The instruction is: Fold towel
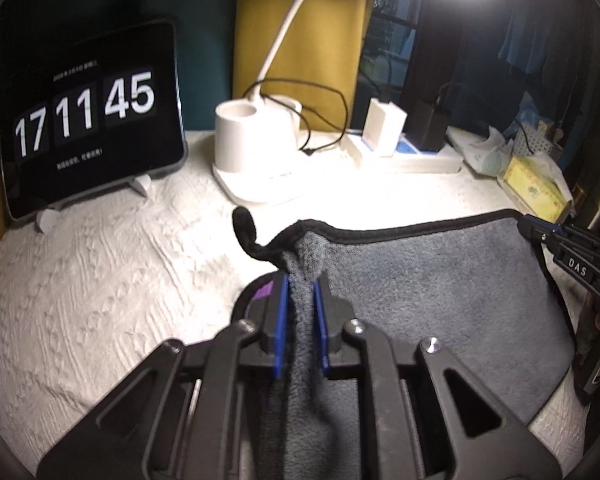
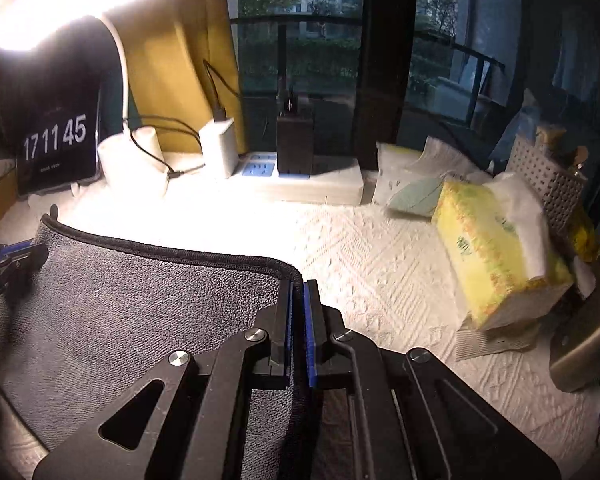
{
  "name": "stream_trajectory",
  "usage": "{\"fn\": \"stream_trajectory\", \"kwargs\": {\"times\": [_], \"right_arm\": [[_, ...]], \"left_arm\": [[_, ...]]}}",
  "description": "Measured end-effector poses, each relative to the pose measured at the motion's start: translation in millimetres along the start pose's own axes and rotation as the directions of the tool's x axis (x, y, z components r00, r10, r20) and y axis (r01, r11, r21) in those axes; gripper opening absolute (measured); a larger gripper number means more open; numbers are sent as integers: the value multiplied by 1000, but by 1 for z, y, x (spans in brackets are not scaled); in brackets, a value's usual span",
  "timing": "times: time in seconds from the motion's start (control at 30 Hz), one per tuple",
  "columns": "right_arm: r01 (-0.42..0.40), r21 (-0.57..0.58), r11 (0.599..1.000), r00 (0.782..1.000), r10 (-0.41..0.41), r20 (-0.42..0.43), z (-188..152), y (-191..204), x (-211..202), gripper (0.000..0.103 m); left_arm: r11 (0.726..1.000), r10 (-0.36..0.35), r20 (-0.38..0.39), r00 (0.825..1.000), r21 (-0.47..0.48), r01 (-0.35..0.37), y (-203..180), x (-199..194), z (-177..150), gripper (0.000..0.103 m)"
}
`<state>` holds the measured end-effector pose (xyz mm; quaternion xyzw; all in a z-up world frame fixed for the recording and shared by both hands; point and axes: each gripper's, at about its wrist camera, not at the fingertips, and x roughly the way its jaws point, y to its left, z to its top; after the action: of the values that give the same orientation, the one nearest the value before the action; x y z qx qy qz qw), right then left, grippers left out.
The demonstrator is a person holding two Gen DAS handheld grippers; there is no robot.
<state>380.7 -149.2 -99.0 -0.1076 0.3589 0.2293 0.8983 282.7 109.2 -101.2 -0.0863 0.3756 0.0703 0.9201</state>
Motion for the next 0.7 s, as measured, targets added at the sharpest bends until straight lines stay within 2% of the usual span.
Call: {"fn": "stream_trajectory", "kwargs": {"times": [0.23, 0.4, 0.57, 0.63, 0.67, 0.7], "right_arm": [[10, 6, 1000, 997, -9, -77, -8, 0, 23, 6], [13, 11, 1000, 991, -12, -135, -9, 0, 35, 6], [26, 0, 1000, 990, -26, -138, -9, 2, 35, 7], [35, 1, 999, 990, -35, -137, -9, 2, 34, 13], [43, 7, 999, 990, -42, -136, -8, 0, 34, 17], [52, 15, 999, 990, -50, -135, -8, -1, 33, 26]], "left_arm": [[999, -14, -109, 994, -35, 10, 8, 27, -7, 17], [1000, 4, -119, 993, -12, -5, 2, 29, -4, 18], [1000, 18, -109, 994, -13, -20, 0, 27, -4, 23], [1000, 14, -114, 993, -24, -17, 2, 27, -3, 24], [1000, 14, -114, 993, -25, -17, 2, 25, -3, 28], [999, 18, -105, 994, -25, -21, 2, 21, -4, 34]]}}
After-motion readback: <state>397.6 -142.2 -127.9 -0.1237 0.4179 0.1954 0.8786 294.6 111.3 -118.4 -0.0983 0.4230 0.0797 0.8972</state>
